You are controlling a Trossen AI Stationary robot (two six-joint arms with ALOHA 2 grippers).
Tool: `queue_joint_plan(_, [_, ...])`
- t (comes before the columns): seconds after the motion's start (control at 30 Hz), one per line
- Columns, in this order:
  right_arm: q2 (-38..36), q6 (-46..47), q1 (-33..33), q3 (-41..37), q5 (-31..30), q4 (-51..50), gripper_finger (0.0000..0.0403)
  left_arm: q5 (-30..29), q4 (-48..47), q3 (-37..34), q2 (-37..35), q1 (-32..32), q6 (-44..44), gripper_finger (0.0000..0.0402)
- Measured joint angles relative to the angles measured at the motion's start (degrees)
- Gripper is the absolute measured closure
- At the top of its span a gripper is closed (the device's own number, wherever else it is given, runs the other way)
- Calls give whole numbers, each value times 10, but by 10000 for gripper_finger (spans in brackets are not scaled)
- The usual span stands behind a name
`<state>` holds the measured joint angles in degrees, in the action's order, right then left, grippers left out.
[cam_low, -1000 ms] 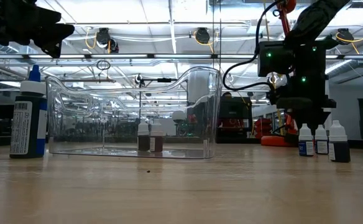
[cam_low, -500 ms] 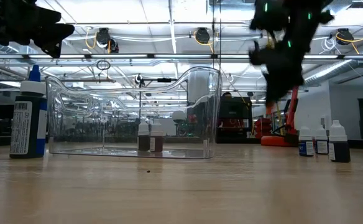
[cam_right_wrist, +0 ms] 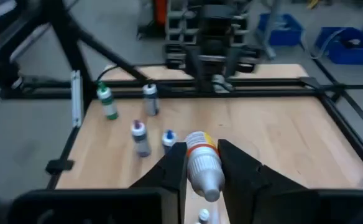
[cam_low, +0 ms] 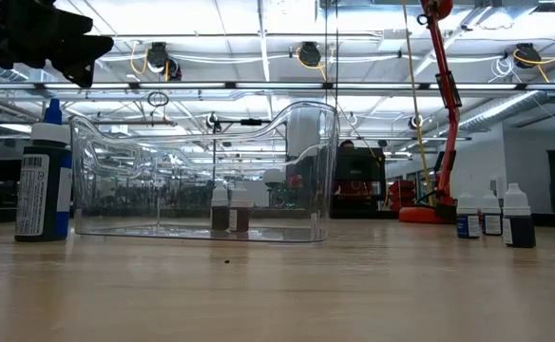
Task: Pick & Place food coloring
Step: Put the small orange food coloring bottle into the transparent bin
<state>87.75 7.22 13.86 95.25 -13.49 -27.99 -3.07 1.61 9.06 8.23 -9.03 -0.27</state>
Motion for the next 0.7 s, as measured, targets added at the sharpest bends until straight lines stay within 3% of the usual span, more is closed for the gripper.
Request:
queue_joint_plan(0.2, [195, -13, 3, 292, 0, -197, 345, 0, 0, 0, 0, 0, 0, 219])
queue_joint_plan(0.3, [274, -13, -1, 381, 1, -291, 345, 0, 0, 0, 0, 0, 0, 220])
queue_joint_plan(0.5, [362, 8, -14, 377, 32, -380, 345, 0, 0, 0, 0, 0, 0, 220])
queue_joint_plan(0.7, [408, 12, -19, 312, 63, -380, 345, 0, 0, 0, 0, 0, 0, 220])
